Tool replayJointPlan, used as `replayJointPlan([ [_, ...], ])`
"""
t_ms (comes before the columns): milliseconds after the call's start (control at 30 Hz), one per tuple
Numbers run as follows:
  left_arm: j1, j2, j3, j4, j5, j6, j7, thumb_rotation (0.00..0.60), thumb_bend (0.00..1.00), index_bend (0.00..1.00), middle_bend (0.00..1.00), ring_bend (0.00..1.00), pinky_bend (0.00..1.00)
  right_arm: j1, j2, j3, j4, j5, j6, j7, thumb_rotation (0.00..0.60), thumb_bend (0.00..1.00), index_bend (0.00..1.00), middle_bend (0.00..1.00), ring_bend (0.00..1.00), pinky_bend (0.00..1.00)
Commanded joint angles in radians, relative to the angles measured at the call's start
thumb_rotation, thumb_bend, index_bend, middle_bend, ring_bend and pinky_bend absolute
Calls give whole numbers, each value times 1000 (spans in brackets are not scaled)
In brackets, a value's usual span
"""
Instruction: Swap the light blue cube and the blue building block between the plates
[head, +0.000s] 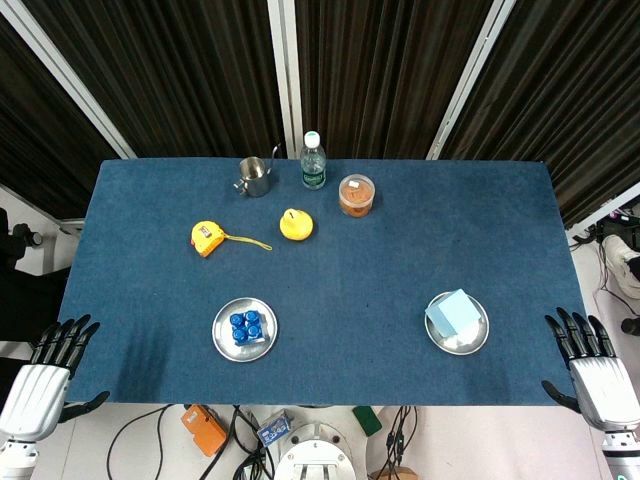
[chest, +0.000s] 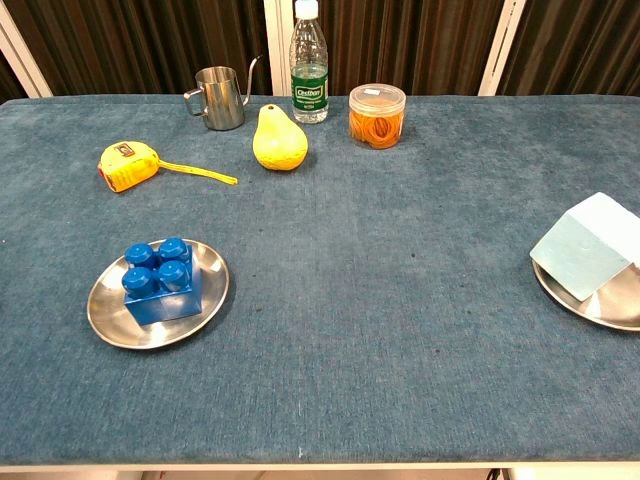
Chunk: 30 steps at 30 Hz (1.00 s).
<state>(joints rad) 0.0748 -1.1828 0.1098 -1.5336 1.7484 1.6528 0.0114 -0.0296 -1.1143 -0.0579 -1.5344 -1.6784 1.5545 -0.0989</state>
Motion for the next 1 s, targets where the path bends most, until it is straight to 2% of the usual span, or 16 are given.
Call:
replayJointPlan([
  [33, 1, -5, -2, 5, 4, 7, -2, 600, 45, 56, 0, 0, 40, 3, 0, 1, 1, -2, -2, 2, 600, 299, 0, 0, 0, 0],
  [167, 1, -9, -3, 10, 5, 9, 0, 600, 45, 56, 0, 0, 40, 25, -12, 10, 9, -12, -18, 4, 600, 299, 0, 0, 0, 0],
  [233, -2, -8, -4, 8, -1, 0, -1, 600, 45, 55, 0, 0, 40, 61, -17, 20, 10, -12, -65, 16, 600, 299, 0, 0, 0, 0],
  [467, -13, -1, -15, -2, -29, -23, -7, 600, 45, 56, 0, 0, 40, 271, -6, 90, -68, 58, -376, -53, 600, 299, 0, 0, 0, 0],
  [633, -14, 4, -27, -8, -55, -28, -14, 600, 45, 55, 0, 0, 40, 388, -61, 141, -70, 149, -542, -160, 600, 299, 0, 0, 0, 0],
  [767, -13, 7, -31, -8, -65, -27, -24, 600, 45, 56, 0, 0, 40, 440, -106, 148, -45, 209, -619, -241, 600, 299, 0, 0, 0, 0],
  [900, -11, 5, -30, -7, -63, -23, -24, 600, 45, 56, 0, 0, 40, 473, -134, 137, -20, 232, -669, -248, 600, 299, 3, 14, 0, 0],
  [933, -10, 5, -29, -7, -62, -21, -24, 600, 45, 56, 0, 0, 40, 480, -138, 134, -16, 231, -679, -236, 600, 299, 19, 35, 1, 0],
  [1000, -9, 4, -28, -6, -58, -17, -23, 600, 45, 56, 0, 0, 40, 489, -145, 128, -7, 221, -681, -204, 600, 299, 201, 175, 81, 1],
])
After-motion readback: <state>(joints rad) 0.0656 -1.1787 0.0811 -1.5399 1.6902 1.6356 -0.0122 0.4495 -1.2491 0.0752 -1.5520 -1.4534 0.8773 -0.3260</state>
